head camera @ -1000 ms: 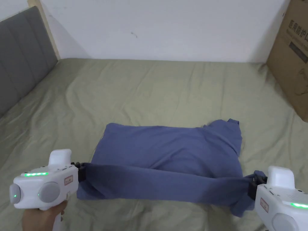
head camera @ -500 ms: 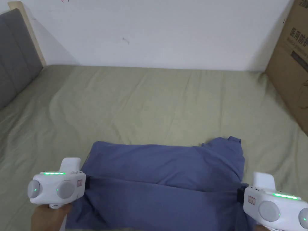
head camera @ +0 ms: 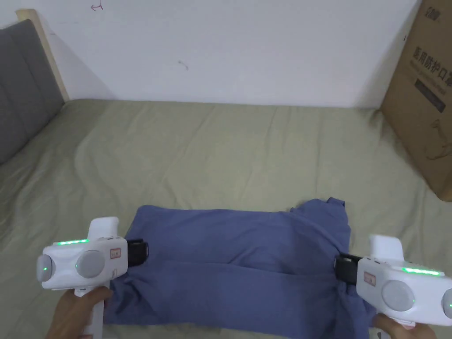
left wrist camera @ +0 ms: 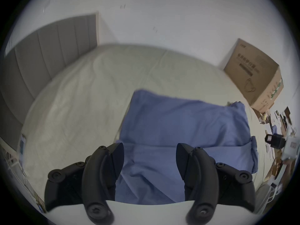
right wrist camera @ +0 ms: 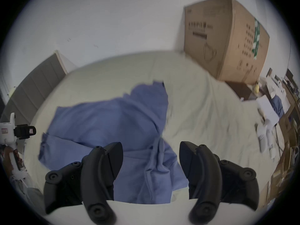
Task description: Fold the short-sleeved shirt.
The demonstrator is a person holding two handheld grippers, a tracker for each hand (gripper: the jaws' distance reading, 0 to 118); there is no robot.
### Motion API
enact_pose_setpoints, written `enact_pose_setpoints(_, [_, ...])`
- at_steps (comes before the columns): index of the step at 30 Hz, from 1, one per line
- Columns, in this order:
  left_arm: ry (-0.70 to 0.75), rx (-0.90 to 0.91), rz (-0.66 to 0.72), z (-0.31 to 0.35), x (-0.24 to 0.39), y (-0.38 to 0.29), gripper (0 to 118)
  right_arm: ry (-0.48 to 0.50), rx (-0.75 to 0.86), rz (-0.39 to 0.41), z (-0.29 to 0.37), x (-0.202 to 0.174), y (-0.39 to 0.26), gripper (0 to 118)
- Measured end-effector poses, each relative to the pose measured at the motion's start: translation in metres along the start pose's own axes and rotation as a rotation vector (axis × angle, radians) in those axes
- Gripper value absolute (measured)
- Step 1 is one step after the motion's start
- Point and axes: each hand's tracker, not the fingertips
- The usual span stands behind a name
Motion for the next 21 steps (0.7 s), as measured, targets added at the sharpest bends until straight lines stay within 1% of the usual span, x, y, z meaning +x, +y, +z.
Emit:
enact_pose_setpoints(3, [0.024, 0.148, -0.07, 0.058, 0.018, 0.006, 69, 0.001, 0.14, 0.037, 0.057, -0.009, 0.013, 79])
enact_pose_setpoints(6, [0.035, 0.279, -0.119, 0.105, 0.029, -0.001, 69, -0.006, 0.275, 0.055, 0.11, -0.018, 0.014, 79])
enact_pose_setpoints(11, [0.026, 0.418, -0.09, 0.158, 0.035, -0.03, 69, -0.046, 0.443, 0.079, 0.182, -0.033, -0.009, 79])
enact_pose_setpoints(13, [0.03, 0.456, -0.08, 0.171, 0.037, -0.047, 68, -0.075, 0.478, 0.088, 0.196, -0.04, -0.022, 78])
enact_pose_setpoints(14, [0.031, 0.472, -0.08, 0.175, 0.037, -0.056, 65, -0.077, 0.486, 0.089, 0.201, -0.042, -0.027, 75])
enact_pose_setpoints(15, [0.025, 0.481, -0.079, 0.18, 0.038, -0.065, 58, -0.072, 0.493, 0.088, 0.207, -0.044, -0.033, 68])
enact_pose_setpoints(16, [0.014, 0.49, -0.077, 0.183, 0.037, -0.072, 42, -0.072, 0.507, 0.088, 0.211, -0.046, -0.038, 54])
enact_pose_setpoints(17, [-0.001, 0.478, -0.065, 0.185, 0.036, -0.078, 7, -0.077, 0.517, 0.087, 0.214, -0.048, -0.043, 24])
enact_pose_setpoints(18, [-0.004, 0.461, -0.055, 0.186, 0.036, -0.082, 0, -0.083, 0.522, 0.09, 0.217, -0.051, -0.047, 1])
enact_pose_setpoints(19, [0.001, 0.466, -0.055, 0.186, 0.037, -0.086, 0, -0.092, 0.528, 0.088, 0.219, -0.053, -0.05, 0])
enact_pose_setpoints(21, [0.017, 0.499, -0.066, 0.191, 0.038, -0.095, 0, -0.064, 0.533, 0.087, 0.219, -0.052, -0.053, 0])
